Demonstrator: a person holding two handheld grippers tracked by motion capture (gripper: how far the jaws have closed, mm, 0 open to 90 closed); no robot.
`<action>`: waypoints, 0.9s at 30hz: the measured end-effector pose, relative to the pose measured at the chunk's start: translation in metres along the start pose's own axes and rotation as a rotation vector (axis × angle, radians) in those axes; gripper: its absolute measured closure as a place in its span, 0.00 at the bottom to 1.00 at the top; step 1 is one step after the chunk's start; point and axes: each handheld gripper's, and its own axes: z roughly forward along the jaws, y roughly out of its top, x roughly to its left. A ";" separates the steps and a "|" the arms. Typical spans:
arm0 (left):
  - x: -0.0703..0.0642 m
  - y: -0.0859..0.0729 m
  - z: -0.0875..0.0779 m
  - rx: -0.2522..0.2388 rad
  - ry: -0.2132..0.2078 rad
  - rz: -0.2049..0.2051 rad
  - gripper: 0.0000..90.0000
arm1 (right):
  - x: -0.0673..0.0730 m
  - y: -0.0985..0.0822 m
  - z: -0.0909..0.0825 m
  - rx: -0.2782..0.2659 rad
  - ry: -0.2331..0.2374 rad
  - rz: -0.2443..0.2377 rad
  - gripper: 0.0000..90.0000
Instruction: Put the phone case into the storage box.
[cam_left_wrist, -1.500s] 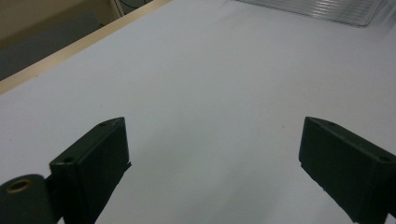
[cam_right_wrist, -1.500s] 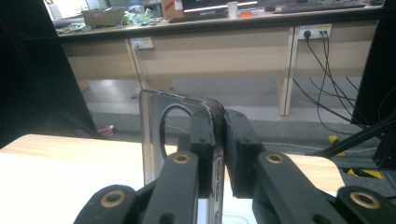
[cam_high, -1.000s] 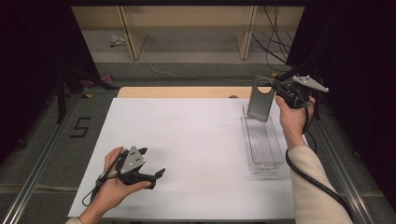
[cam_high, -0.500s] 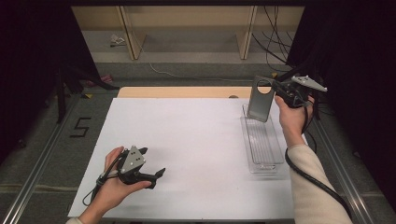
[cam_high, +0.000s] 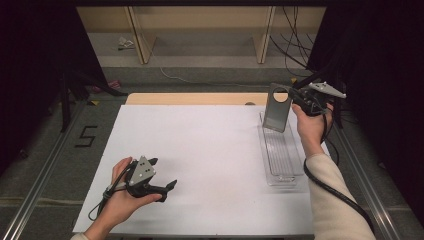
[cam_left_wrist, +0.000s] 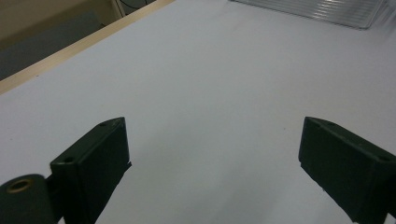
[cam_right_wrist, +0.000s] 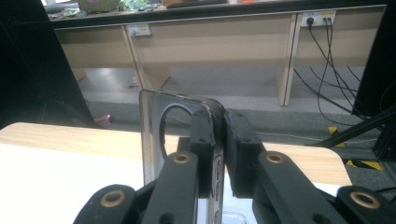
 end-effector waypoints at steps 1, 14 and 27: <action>0.000 0.000 0.000 0.000 0.001 0.000 0.09 | 0.000 0.000 0.001 0.001 0.002 0.001 0.92; 0.000 0.001 0.000 -0.004 -0.001 -0.005 0.09 | -0.002 -0.005 0.012 0.043 0.020 0.001 0.92; 0.000 0.001 0.000 -0.007 0.003 -0.007 0.09 | -0.004 -0.007 0.023 0.069 0.060 -0.013 0.92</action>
